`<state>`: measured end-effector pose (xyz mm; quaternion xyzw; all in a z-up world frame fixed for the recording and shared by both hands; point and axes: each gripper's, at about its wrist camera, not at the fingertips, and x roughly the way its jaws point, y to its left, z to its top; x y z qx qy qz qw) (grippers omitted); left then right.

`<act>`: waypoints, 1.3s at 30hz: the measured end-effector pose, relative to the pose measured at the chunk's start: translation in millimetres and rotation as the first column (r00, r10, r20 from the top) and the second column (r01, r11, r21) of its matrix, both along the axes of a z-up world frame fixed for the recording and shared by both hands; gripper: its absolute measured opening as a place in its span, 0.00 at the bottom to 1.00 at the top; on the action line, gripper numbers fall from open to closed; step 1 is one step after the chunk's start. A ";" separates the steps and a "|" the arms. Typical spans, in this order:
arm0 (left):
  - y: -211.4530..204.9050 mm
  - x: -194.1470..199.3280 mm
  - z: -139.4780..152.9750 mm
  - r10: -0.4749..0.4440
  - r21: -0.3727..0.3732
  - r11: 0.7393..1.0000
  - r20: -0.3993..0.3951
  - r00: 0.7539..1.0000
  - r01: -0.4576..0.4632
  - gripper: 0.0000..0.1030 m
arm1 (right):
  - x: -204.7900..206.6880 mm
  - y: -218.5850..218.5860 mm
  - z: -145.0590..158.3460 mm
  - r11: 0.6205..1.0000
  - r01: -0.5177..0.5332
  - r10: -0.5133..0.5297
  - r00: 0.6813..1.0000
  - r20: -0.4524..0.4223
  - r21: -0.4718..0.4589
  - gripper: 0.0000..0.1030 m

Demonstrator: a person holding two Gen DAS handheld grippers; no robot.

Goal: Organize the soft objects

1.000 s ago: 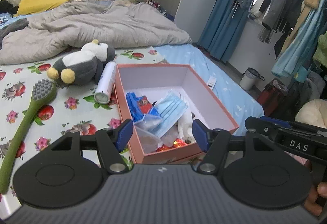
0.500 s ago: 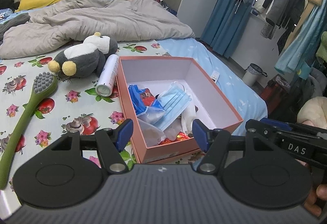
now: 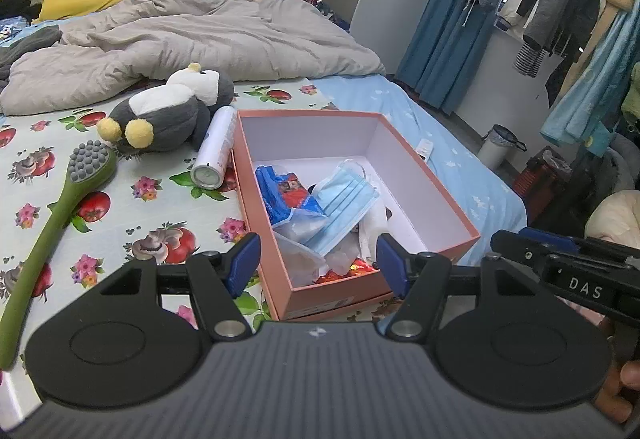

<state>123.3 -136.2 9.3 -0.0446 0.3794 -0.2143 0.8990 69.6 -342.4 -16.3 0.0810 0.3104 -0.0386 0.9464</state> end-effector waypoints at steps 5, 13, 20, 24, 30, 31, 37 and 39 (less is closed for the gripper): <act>-0.1 -0.4 -0.9 0.009 0.014 1.000 -0.001 1.000 -0.009 0.84 | 0.4 -8.5 -1.8 1.000 0.022 -0.022 1.000 -0.009 0.007 0.55; 0.2 1.7 -1.3 0.051 0.042 0.998 0.012 0.999 -0.051 0.97 | -1.8 -17.3 -5.6 0.999 0.032 -0.032 0.999 0.006 0.010 0.89; -0.7 2.0 -3.0 0.073 0.067 0.995 0.001 0.997 -0.073 0.99 | -1.8 -15.9 -6.6 0.999 0.041 -0.041 0.999 0.012 -0.005 0.89; 0.2 2.5 -5.0 0.084 0.073 0.994 -0.006 0.996 -0.084 0.99 | -1.8 -16.2 -6.8 0.999 0.044 -0.044 0.999 0.012 -0.009 0.89; -0.5 2.4 -5.6 0.100 0.087 0.991 -0.005 0.995 -0.099 0.99 | -0.7 -16.5 -6.8 0.999 0.051 -0.050 0.999 0.010 -0.016 0.89; -0.7 2.2 -5.4 0.100 0.088 0.991 -0.004 0.995 -0.100 0.99 | -0.1 -16.6 -7.1 0.999 0.050 -0.050 0.999 0.009 -0.017 0.89; 0.0 2.9 -6.1 0.101 0.086 0.991 0.003 0.995 -0.101 0.99 | 0.1 -15.2 -8.3 0.999 0.051 -0.051 0.999 0.011 -0.017 0.89; 0.7 3.8 -6.7 0.103 0.086 0.991 0.003 0.995 -0.103 0.99 | 0.1 -15.3 -8.5 0.999 0.050 -0.050 0.999 0.011 -0.017 0.89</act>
